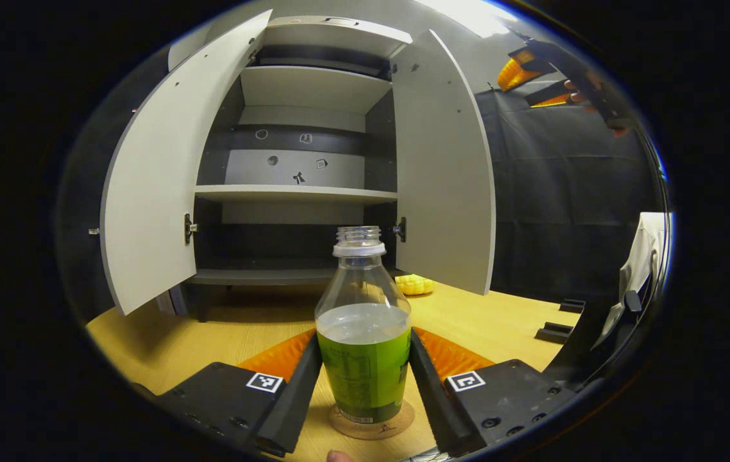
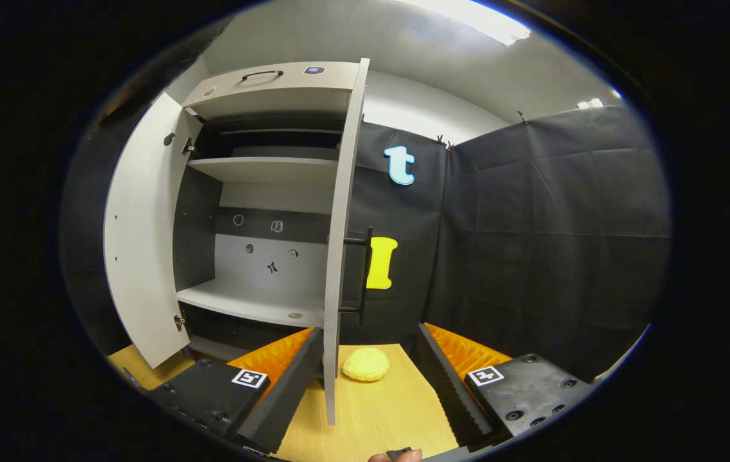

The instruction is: Grasp the bottle in the cabinet with the left hand and place it on the coaster, then close the right door with the right hand and the left door with the left hand.

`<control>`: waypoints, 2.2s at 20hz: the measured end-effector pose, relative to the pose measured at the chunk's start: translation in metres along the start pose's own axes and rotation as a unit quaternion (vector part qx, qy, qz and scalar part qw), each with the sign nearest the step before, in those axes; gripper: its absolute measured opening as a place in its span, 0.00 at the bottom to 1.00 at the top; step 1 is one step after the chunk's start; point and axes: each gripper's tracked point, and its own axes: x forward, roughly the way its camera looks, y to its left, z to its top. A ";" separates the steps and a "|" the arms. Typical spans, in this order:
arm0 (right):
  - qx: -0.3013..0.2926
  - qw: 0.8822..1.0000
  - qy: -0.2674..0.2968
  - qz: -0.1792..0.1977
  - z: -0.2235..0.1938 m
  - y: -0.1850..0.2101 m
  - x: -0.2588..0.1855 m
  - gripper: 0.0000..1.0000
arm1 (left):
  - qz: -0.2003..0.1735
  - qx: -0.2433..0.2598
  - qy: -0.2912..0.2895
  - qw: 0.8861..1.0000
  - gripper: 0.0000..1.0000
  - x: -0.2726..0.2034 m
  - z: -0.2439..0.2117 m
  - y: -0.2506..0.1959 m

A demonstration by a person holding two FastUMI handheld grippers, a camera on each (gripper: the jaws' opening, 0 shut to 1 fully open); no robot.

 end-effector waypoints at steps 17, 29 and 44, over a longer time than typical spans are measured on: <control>0.006 0.998 0.041 -0.036 -0.025 -0.023 0.014 0.97 | -0.009 0.007 0.066 0.998 0.96 -0.058 -0.014 0.008; 0.015 0.998 0.052 -0.035 -0.019 -0.052 0.083 0.97 | 0.123 -0.034 0.011 0.992 0.98 -0.104 0.164 0.118; 0.048 0.998 0.028 -0.013 0.008 -0.035 0.116 0.95 | 0.200 -0.018 0.022 0.979 0.98 -0.127 0.229 0.181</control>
